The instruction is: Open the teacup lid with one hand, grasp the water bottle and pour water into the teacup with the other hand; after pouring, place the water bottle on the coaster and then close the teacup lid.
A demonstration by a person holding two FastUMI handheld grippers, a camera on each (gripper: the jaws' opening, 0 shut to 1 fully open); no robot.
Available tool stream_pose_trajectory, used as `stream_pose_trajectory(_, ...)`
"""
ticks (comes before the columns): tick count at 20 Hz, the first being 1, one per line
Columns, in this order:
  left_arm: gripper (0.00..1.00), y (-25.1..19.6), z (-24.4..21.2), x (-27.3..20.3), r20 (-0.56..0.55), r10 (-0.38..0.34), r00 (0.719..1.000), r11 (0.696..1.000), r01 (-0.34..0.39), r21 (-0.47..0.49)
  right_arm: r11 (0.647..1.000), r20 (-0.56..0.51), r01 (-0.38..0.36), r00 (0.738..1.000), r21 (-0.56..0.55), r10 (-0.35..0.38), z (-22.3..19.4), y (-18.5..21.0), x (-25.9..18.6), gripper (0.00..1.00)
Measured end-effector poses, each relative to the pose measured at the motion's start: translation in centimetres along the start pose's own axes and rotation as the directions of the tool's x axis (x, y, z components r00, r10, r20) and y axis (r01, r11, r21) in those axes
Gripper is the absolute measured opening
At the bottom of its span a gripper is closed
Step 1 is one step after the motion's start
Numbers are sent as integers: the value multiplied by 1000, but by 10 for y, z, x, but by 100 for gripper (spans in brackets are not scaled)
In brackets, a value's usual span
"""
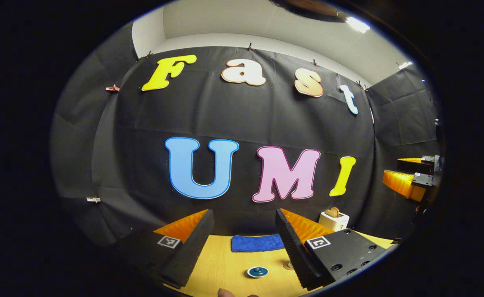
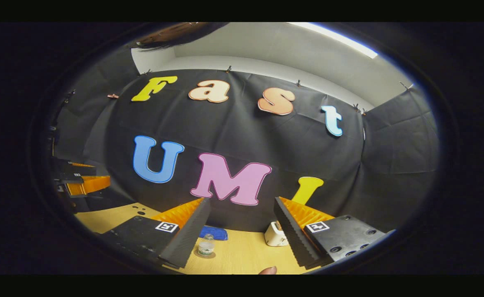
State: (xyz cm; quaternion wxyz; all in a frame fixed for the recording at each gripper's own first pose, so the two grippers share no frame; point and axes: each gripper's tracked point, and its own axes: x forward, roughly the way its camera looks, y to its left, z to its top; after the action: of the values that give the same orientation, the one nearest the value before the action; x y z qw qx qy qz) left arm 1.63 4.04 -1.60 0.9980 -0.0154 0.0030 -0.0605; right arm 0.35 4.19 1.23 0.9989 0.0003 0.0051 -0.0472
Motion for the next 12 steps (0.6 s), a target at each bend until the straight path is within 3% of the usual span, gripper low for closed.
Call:
stream_pose_trajectory(6, 95, -3, -15, 5, -20, 2, 1000, 1000, -2, -11, 1000, -17, -28, 999, 3, 28, -13, 6, 1, 96)
stream_pose_trajectory(12, 95, -21, -93, 24, -112, -4, 994, 1000, 4, 6, 997, -80, -66, 994, 38, 68, -77, 15, 18, 96)
